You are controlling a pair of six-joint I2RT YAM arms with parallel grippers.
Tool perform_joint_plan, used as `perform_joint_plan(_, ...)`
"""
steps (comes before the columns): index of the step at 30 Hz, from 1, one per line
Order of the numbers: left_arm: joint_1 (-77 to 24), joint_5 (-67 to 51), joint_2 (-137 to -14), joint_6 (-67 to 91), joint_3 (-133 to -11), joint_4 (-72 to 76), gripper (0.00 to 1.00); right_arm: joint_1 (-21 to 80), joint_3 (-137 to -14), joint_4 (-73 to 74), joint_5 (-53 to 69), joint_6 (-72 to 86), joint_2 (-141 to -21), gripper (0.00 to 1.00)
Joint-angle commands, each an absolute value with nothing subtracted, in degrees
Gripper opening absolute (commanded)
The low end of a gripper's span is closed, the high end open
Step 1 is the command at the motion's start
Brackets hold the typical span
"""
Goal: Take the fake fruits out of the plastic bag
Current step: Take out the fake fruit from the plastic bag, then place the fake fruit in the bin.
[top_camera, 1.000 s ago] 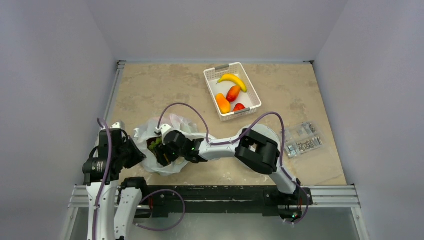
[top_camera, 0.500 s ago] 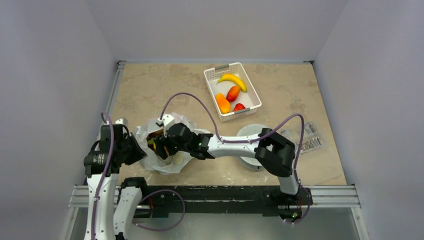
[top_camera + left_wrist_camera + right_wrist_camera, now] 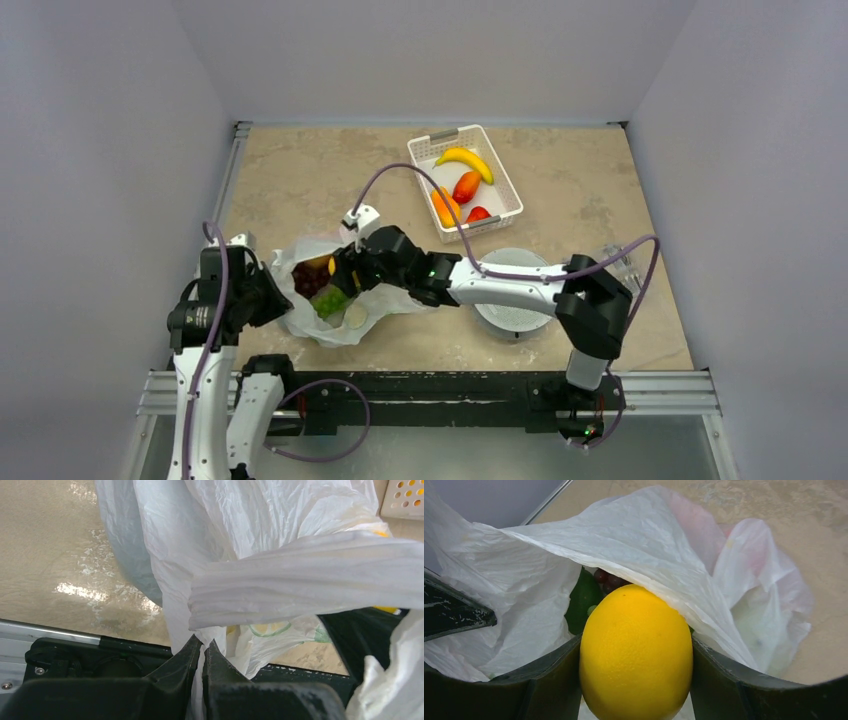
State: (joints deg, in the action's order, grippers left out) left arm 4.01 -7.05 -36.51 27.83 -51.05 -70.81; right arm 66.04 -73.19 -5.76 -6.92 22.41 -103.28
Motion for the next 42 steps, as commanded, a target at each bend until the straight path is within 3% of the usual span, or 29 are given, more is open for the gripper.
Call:
perform_joint_plan(1, 4.06, -7.09, -34.85, 27.20, -51.94, -68.76, 0.00, 62.87, -70.80, -8.44, -9.47, 21.62, -94.92, 0.00)
perform_joint_plan(7, 4.13, -7.38, -35.03, 27.07, -51.96, -68.80, 0.00, 58.18, -66.86, -10.72, -16.80, 20.28, -87.61, 0.00)
perform_joint_plan(15, 4.11, -7.48, -34.48, 27.02, -51.86, -68.75, 0.00, 47.66, -70.82, -2.60, -26.05, 23.28, -88.54, 0.00)
perform_joint_plan(23, 4.11, -7.56, -34.05, 27.06, -51.77, -68.56, 0.00, 36.19, -80.57, -0.77, -27.80, 21.28, -102.65, 0.00)
perform_joint_plan(29, 4.13, -7.24, -33.57, 27.24, -51.83, -68.72, 0.00, 28.64, -94.16, 4.09, -16.55, 20.44, -116.78, 0.00)
perform_joint_plan(36, 4.07, -7.56, -33.84, 27.13, -51.77, -68.56, 0.00, 26.39, -103.63, 5.91, -5.45, 20.92, -125.94, 0.31)
perform_joint_plan(42, 4.07, -7.82, -33.66, 26.92, -51.71, -68.60, 0.00, 26.46, -106.34, 5.97, -2.54, 21.27, -127.98, 0.74)
